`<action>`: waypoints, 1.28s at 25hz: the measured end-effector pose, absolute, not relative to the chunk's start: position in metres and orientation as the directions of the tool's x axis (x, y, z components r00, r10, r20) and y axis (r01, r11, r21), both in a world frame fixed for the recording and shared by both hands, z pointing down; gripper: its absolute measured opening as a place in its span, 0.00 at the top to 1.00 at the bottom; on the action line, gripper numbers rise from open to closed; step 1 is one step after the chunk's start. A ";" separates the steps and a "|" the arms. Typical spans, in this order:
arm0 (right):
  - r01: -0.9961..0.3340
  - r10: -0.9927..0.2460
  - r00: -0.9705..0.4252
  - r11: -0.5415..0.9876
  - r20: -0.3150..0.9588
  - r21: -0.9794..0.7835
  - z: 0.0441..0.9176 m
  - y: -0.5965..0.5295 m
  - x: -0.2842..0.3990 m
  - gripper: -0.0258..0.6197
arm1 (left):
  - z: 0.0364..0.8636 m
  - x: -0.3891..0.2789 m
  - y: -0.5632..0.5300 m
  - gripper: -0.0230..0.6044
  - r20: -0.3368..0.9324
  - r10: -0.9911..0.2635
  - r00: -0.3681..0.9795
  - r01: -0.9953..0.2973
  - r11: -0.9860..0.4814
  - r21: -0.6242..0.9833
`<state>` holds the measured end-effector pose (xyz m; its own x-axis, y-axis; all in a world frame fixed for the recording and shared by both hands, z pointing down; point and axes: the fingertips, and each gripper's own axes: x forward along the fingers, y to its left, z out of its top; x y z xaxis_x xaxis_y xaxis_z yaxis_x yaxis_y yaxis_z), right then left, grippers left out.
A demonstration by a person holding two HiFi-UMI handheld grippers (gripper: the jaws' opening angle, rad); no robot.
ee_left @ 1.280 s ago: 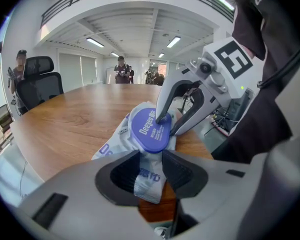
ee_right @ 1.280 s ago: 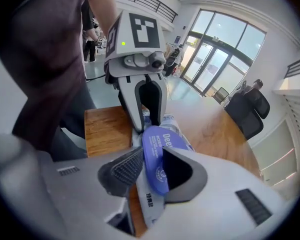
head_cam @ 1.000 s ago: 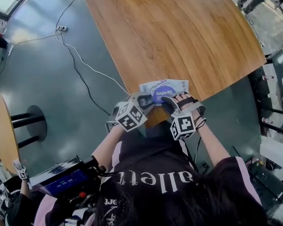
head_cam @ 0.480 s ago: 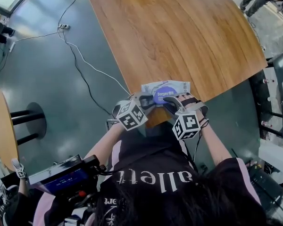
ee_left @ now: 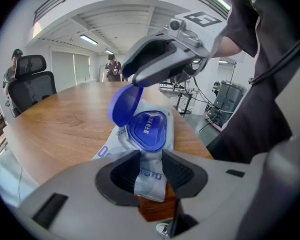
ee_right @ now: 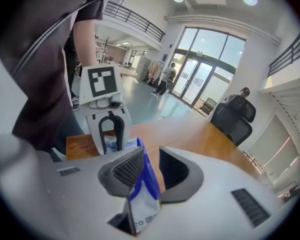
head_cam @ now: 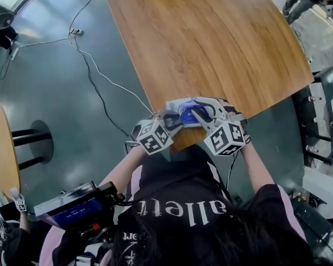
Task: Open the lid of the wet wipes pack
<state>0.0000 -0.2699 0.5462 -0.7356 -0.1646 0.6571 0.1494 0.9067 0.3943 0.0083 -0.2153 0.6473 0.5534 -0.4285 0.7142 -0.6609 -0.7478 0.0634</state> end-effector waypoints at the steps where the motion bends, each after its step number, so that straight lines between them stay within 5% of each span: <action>1: 0.125 -0.180 -0.738 0.911 0.650 0.394 0.544 -0.279 -0.003 0.80 | 0.647 0.008 -0.216 0.76 0.714 -0.429 0.553 -0.661 -0.747 0.064; 18: -0.153 -0.254 -0.617 0.967 0.745 0.203 0.618 -0.357 -0.022 0.80 | 0.652 0.006 -0.219 0.76 0.714 -0.431 0.552 -0.672 -0.736 0.075; 32: -0.502 -0.392 -0.724 0.864 0.568 -0.043 0.552 -0.329 0.014 0.80 | 0.650 0.006 -0.219 0.76 0.670 -0.473 0.572 -0.714 -0.689 0.123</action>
